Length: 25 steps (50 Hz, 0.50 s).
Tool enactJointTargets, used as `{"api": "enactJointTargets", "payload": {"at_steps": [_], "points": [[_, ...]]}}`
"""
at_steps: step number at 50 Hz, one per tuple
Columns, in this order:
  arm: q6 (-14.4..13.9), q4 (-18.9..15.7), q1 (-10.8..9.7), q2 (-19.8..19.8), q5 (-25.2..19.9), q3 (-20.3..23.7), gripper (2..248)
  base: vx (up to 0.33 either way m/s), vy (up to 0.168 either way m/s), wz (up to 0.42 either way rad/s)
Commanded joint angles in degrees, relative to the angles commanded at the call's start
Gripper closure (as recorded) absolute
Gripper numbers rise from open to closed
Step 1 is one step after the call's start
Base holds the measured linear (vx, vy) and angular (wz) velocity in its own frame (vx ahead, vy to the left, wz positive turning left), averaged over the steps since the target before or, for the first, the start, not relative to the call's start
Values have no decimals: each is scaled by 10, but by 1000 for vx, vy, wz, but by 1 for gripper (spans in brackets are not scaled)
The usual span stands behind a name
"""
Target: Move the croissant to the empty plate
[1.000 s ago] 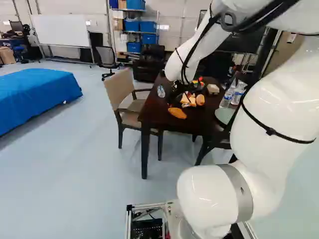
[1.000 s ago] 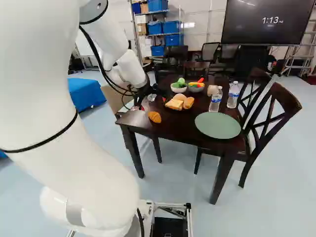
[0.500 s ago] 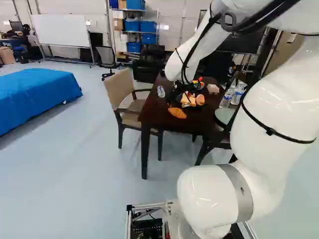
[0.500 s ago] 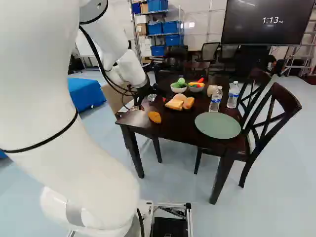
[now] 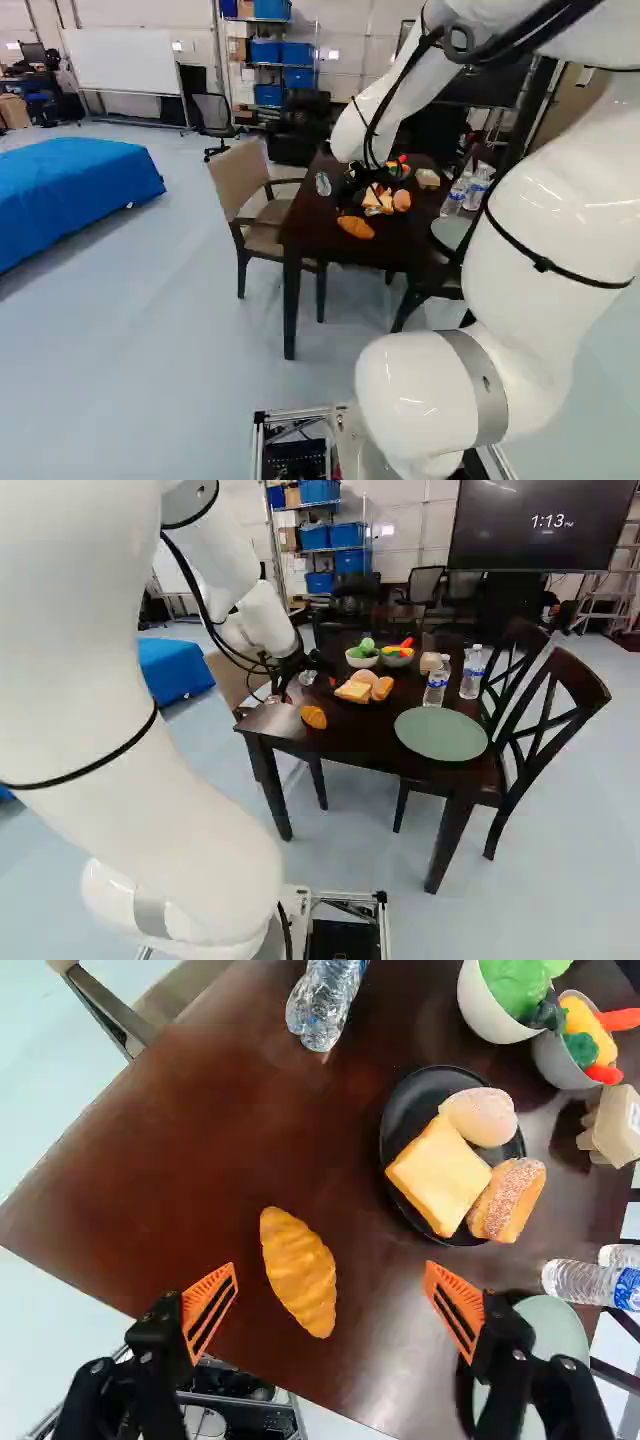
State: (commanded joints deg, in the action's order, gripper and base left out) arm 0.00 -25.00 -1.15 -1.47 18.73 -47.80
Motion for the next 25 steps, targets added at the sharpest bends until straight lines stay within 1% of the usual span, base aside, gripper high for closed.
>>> {"api": "enactJointTargets", "payload": {"at_steps": [25], "points": [[0,27,0,-42,0,-8,3,0,0,0]]}}
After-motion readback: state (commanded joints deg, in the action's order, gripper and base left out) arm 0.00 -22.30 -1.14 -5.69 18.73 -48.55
